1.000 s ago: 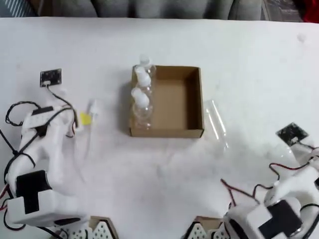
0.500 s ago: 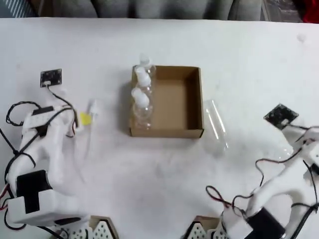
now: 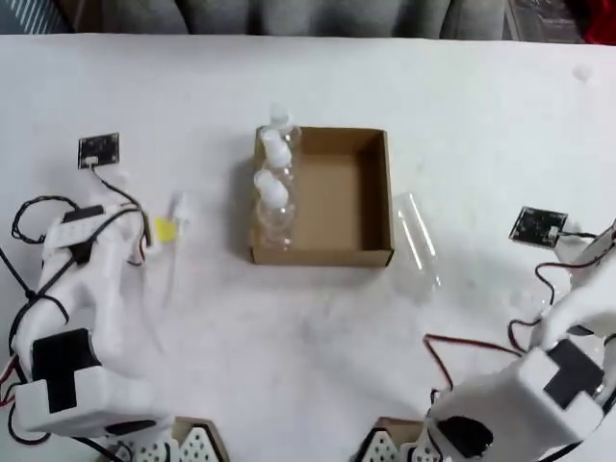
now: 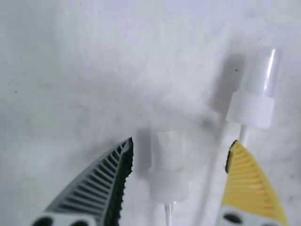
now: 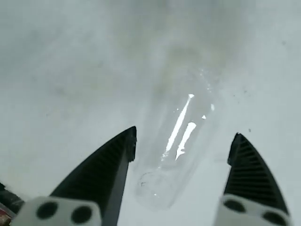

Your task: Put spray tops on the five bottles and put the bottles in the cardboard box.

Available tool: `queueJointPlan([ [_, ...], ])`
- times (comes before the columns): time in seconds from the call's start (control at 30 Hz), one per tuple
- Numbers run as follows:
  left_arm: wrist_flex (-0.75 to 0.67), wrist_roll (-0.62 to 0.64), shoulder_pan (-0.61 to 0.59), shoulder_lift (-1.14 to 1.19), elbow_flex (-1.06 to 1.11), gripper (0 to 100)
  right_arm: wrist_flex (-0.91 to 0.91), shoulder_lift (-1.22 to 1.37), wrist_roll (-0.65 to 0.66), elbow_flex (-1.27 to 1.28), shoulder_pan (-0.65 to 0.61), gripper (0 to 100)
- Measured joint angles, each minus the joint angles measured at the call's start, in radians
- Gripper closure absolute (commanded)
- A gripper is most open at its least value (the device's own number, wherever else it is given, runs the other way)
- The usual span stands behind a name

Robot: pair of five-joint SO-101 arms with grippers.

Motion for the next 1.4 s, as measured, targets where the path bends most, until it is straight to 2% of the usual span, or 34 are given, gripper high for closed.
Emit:
queueJointPlan([
  [0.4,0.000,0.000,0.000,0.000,0.000,71,-0.060,0.092,0.031,-0.018,0.002,72.9],
  [0.6,0.002,0.000,0.000,0.000,0.000,71,-0.107,0.095,-0.035,-0.018,0.002,72.9],
  [0.87,0.002,0.000,0.000,0.000,0.000,71,-0.123,0.180,-0.052,-0.017,-0.005,73.5],
  [1.0,0.002,0.000,0.000,0.000,0.000,71,-0.126,0.180,-0.092,-0.017,-0.008,82.6],
  [1.13,0.002,0.000,0.000,0.000,0.000,71,-0.130,0.180,-0.098,-0.017,-0.014,98.2],
  [1.3,0.002,0.000,0.000,0.000,0.000,71,-0.129,0.180,-0.110,-0.017,-0.018,98.5],
  [1.4,0.002,0.000,0.000,0.000,0.000,71,-0.129,0.181,-0.175,-0.021,-0.017,98.2],
])
